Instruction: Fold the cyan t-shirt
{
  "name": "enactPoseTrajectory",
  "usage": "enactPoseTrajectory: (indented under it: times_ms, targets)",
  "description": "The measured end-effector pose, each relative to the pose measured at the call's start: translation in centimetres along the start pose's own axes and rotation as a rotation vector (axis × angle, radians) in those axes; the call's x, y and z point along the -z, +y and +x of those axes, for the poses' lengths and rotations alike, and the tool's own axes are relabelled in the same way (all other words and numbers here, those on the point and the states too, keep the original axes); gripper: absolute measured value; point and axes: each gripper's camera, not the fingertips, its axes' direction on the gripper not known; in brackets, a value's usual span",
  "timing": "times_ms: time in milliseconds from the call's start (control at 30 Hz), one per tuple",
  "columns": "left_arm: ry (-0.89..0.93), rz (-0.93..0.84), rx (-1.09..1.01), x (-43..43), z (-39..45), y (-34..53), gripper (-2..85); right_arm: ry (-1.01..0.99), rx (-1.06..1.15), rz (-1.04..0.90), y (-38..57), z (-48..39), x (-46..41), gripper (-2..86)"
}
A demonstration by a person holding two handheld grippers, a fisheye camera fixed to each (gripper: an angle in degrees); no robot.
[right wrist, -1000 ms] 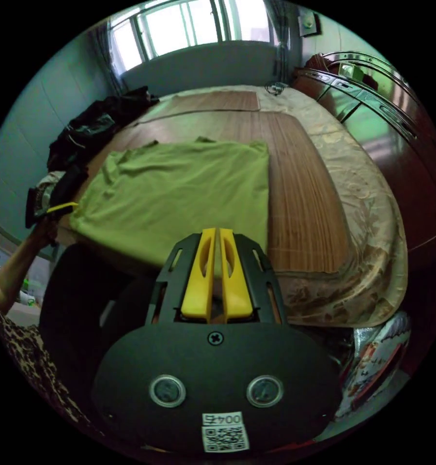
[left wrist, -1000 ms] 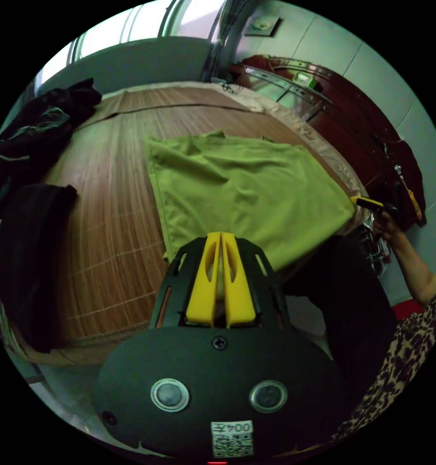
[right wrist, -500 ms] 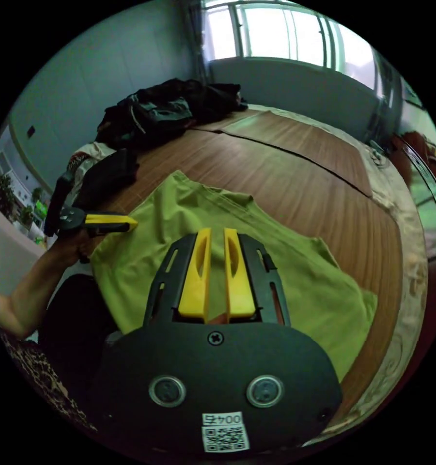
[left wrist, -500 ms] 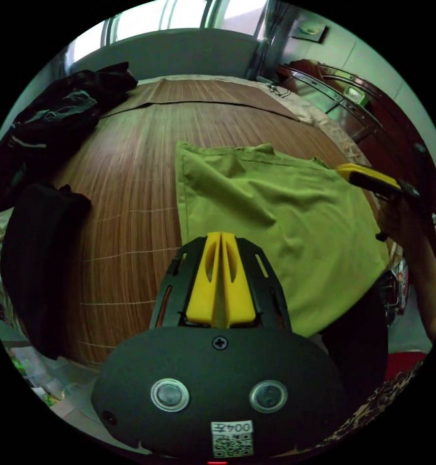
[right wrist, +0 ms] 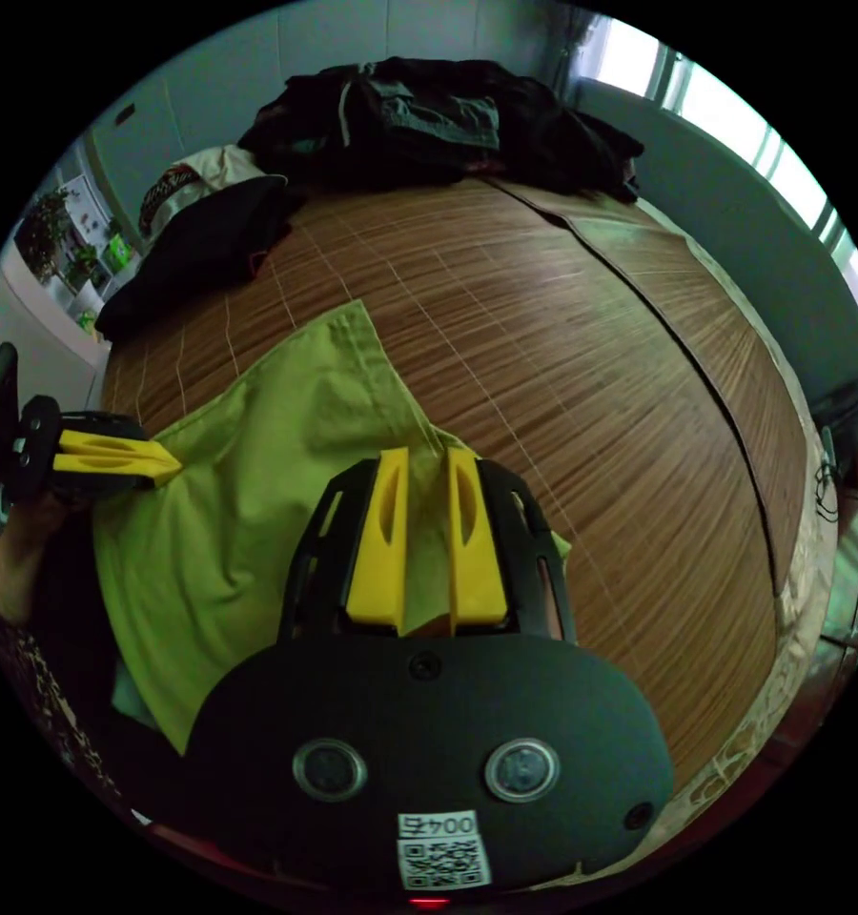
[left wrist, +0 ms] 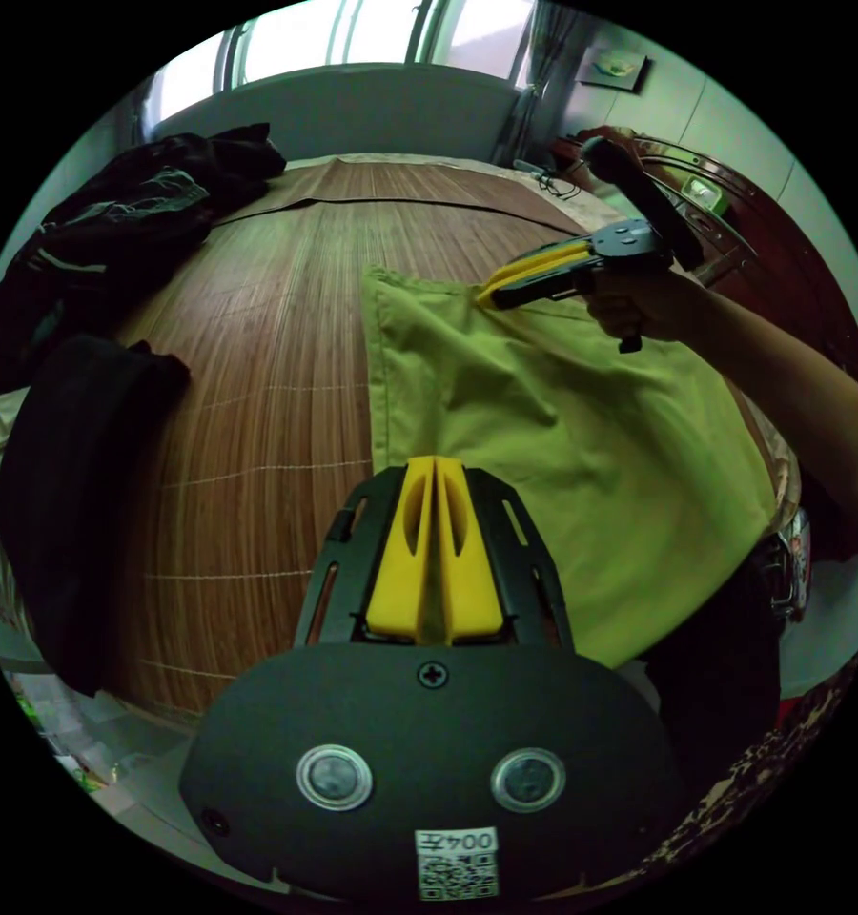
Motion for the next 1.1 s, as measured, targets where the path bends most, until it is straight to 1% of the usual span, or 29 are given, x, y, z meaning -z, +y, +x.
enactPoseTrajectory:
  times_ms: [33,100,167,233,300,333,400,467,533,567,600,633,667,733,800,900,967,1000,1100]
  targets:
    - [0.002,-0.001,-0.007,-0.1,0.0,-0.1,0.0,0.015,0.026,-0.002,-0.6,0.3,0.0,1.1]
    - [0.004,0.003,-0.010,-0.4,0.1,-0.1,0.0,0.058,0.024,0.002,-1.6,1.0,0.2,0.1]
    - [0.002,0.009,-0.011,-0.6,0.3,-0.3,0.1,0.061,-0.047,0.003,-2.6,2.8,0.0,-0.3]
    - [-0.015,0.007,-0.015,-0.9,0.8,-0.6,0.1,0.164,-0.110,-0.012,-3.0,4.0,-0.4,-0.3]
    - [-0.028,0.007,-0.021,-1.0,1.2,-0.8,0.1,0.075,-0.173,0.039,-3.0,5.4,0.5,0.1]
    - [-0.031,0.008,-0.023,-1.1,1.3,-0.9,0.1,0.044,-0.210,0.106,-2.6,6.3,1.9,0.6]
    - [-0.037,0.008,-0.030,-1.3,1.7,-1.3,0.2,0.045,-0.264,0.175,-1.3,7.3,4.2,0.4]
    - [-0.051,0.003,-0.039,-1.3,2.0,-1.7,0.2,0.072,-0.338,0.232,1.9,8.3,6.9,0.0]
    - [-0.107,-0.001,-0.057,-0.5,2.8,-2.3,0.2,0.106,-0.414,0.223,5.0,9.0,8.1,-0.2]
    - [-0.150,0.039,-0.078,0.7,3.5,-2.8,0.2,0.129,-0.459,0.213,7.3,9.5,8.7,-0.1]
    - [-0.159,0.092,-0.089,2.1,4.3,-3.6,0.1,0.137,-0.474,0.208,8.4,9.6,8.9,0.0]
    - [-0.127,0.131,-0.100,3.0,4.9,-4.7,0.1,0.158,-0.507,0.188,10.4,10.0,9.1,0.3]
    - [-0.106,0.141,-0.107,3.1,5.2,-5.4,0.1,0.176,-0.532,0.174,12.0,10.3,9.0,1.3]
    - [-0.059,0.141,-0.132,2.5,6.1,-7.7,0.2,0.155,-0.547,0.167,13.5,10.7,8.6,2.9]
    - [-0.024,0.103,-0.116,-0.3,6.5,-10.7,0.2,0.146,-0.520,0.171,13.5,10.9,8.2,4.0]
    - [-0.060,0.028,-0.071,-4.1,6.1,-11.9,0.2,0.132,-0.435,0.157,11.4,11.6,7.0,5.4]
    - [-0.103,0.021,-0.085,-5.5,5.8,-11.4,0.1,0.145,-0.338,0.063,9.4,12.5,5.3,7.2]
    - [-0.120,-0.013,-0.101,-6.6,5.6,-11.2,0.1,0.152,-0.315,0.042,9.1,12.8,4.9,7.7]
    - [-0.057,-0.020,-0.073,-7.0,4.5,-11.8,0.0,0.133,-0.248,0.001,8.3,14.1,3.7,8.1]
